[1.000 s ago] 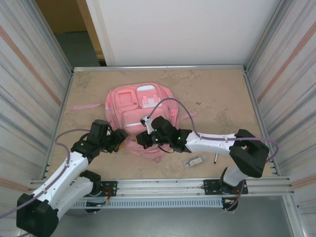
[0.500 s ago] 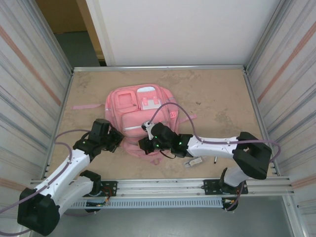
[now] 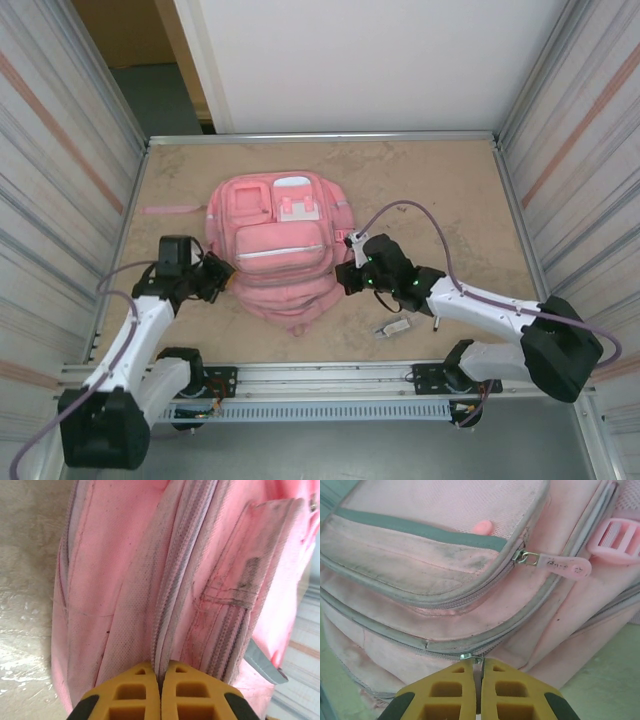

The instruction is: Pack books, pencil case, and school supplies into a backpack

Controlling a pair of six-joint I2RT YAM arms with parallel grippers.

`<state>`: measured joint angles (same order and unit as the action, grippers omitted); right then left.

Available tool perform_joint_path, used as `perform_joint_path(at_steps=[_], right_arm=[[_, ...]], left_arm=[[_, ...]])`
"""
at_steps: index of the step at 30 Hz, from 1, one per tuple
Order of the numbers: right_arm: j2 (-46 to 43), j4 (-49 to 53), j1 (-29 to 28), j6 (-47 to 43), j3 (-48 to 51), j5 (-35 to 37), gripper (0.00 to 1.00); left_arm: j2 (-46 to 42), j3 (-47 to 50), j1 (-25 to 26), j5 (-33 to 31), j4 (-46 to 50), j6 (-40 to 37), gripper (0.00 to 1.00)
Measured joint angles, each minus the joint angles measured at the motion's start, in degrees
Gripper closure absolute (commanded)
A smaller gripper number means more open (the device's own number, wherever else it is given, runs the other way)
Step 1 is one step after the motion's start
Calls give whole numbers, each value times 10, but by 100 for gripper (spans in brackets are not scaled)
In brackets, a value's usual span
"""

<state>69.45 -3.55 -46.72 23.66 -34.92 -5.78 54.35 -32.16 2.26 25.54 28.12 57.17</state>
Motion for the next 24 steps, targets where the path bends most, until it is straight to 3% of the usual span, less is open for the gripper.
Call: perform_joint_path(at_steps=[6,9,13,17,20,24], right_arm=[[16,-12,-17,-28,-14,-17,100],[58,-20,-45,-29,-49,-11,100],[130,-49,-79,-22,-110,-14,100],[184,-67,-98,-13,-154,-30,100],[205,-80,-103,-7,-165,-41,100],[224,-90,-103,3,-171,-58,100]], left_arm=[[189,-129,-33,37,18,-84,100],[282,-221,-50,42,39,-130,73],[357,-340,-67,41,57,-170,57],[289,-312,-64,35,68,-175,54],[170,-232,-51,21,90,-166,54],[24,-126,12,-3,104,-116,53]])
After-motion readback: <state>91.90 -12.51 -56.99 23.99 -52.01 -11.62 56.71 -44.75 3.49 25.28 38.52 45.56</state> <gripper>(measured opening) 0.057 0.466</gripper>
